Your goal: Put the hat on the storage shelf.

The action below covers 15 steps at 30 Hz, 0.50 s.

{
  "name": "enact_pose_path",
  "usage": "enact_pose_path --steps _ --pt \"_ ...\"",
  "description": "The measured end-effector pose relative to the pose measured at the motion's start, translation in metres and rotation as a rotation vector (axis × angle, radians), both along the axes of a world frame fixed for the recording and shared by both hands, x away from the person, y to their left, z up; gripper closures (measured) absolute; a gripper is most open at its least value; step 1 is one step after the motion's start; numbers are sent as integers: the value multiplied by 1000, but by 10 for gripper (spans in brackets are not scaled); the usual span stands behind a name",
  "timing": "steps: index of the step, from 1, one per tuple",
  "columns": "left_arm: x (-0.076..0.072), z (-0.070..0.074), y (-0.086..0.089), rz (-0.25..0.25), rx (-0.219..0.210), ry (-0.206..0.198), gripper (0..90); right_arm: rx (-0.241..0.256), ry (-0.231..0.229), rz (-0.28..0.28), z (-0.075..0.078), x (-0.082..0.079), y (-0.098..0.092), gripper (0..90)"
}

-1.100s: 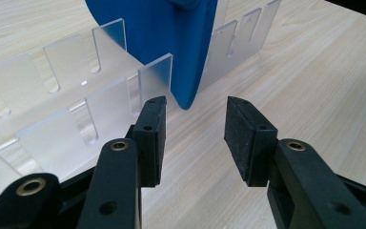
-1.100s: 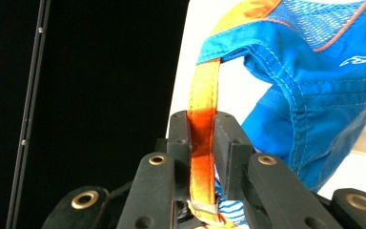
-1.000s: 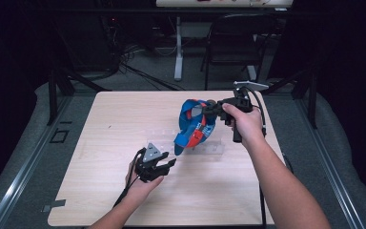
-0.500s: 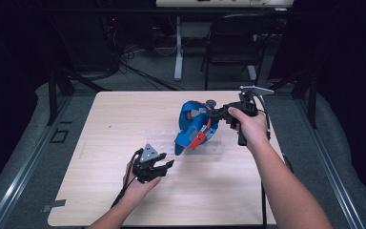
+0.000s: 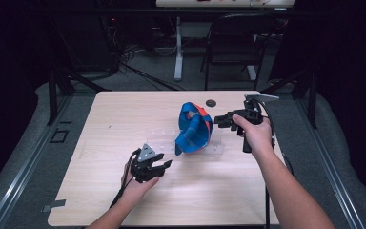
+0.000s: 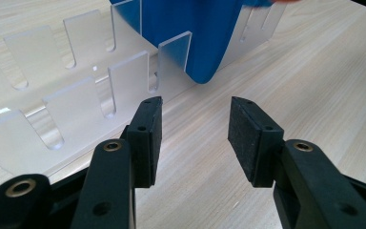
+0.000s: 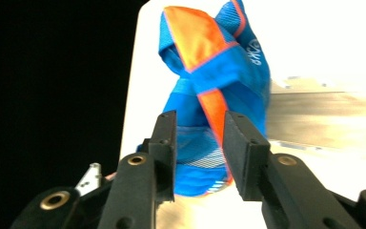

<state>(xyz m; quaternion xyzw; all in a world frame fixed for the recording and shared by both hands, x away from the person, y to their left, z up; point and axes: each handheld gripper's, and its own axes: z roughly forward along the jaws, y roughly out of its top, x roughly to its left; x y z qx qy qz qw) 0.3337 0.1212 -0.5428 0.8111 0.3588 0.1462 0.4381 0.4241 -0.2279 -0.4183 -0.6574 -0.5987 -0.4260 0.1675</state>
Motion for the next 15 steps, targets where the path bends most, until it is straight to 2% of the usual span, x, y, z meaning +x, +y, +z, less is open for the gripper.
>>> enact_pose_path --steps 5,12,15 --pt "0 -1 2 6 0 4 557 -74 -34 -15 -5 -7 -1 590" --pt "1 -3 5 18 0 10 549 -201 -62 14 -13 -20 -3 554" --pt "1 -2 7 19 -5 9 544 -235 -67 22 -20 -28 -3 537"
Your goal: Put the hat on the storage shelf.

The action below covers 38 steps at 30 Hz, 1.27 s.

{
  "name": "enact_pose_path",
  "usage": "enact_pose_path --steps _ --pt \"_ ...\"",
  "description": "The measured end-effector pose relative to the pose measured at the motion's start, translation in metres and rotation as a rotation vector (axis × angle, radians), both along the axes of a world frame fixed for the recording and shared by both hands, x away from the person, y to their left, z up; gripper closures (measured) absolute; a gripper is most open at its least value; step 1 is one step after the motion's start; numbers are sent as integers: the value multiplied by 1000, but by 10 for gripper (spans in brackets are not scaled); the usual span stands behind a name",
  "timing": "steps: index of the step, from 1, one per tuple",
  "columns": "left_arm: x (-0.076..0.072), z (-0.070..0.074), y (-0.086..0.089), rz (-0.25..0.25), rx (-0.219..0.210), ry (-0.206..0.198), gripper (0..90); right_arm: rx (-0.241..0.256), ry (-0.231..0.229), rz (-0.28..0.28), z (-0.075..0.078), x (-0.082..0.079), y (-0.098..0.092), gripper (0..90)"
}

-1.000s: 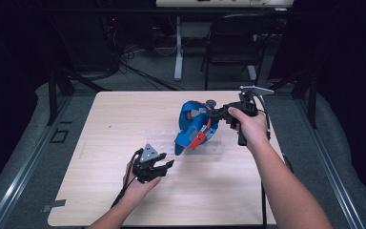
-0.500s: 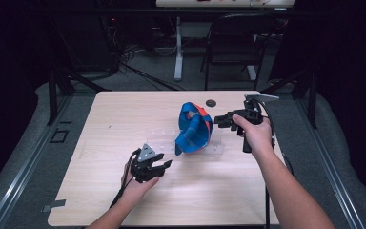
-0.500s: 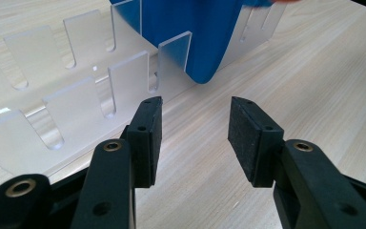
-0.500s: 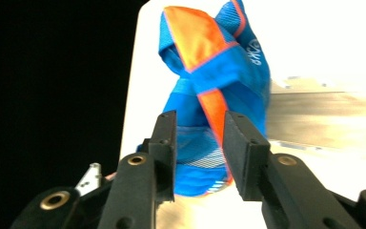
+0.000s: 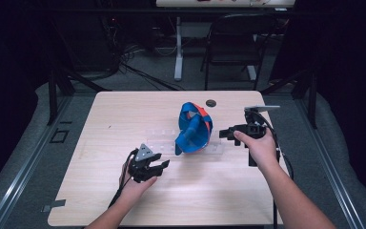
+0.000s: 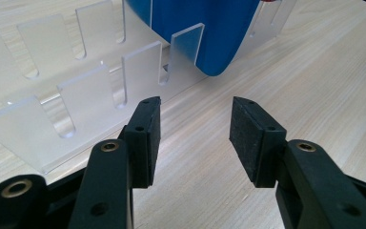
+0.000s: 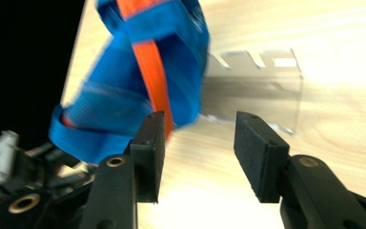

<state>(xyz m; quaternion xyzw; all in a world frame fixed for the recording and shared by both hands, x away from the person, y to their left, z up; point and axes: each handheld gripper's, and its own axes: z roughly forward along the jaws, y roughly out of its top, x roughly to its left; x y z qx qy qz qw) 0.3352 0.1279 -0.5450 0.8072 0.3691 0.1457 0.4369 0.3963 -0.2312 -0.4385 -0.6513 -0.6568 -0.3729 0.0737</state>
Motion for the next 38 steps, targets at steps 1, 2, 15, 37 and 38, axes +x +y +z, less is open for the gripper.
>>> enact_pose_path --steps 1,2,15,37,38 --pt "0 0 0 -1 -2 1 541 -24 -8 8 -3 -3 -1 531" --pt "-1 1 0 -2 3 0 541 -37 -12 6 -6 -6 -1 525" --pt "-8 1 11 -2 25 7 532 -64 -50 6 -47 -47 -19 516" --pt "-7 -5 18 3 17 21 511 -268 -271 -49 -122 -119 -21 474" --pt "-7 -6 17 0 16 21 507 -277 -289 -45 -124 -121 -20 480"
